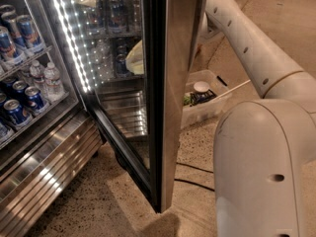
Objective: Close right fridge door
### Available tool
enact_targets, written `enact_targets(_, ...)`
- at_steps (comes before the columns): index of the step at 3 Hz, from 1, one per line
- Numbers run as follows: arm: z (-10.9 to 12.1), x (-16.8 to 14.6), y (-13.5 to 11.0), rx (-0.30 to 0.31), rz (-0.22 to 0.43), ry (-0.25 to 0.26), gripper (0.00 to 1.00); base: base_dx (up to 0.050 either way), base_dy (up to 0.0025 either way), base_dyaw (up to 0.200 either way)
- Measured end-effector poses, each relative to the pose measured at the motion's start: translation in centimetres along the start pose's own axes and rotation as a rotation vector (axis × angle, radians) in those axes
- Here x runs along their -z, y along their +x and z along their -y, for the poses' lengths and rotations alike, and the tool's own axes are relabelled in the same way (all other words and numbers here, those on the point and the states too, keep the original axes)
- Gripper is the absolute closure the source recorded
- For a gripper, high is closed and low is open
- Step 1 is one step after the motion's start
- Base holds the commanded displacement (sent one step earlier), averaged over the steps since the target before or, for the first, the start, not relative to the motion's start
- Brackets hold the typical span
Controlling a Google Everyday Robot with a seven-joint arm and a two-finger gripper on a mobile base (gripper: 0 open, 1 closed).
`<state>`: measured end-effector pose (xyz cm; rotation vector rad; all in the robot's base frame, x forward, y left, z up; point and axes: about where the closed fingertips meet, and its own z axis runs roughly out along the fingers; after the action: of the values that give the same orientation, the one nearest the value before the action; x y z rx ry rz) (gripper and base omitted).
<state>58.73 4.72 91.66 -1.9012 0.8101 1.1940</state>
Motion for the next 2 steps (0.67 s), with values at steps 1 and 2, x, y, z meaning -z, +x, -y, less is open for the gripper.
enact_targets(1,0.0,0.0,0.0,0.0,0.0,0.0,1.0,0.0,-0.00002,0.198)
enact_targets(2,0.0,0.0,0.0,0.0,0.0,0.0,1.0,0.0,0.0,0.0)
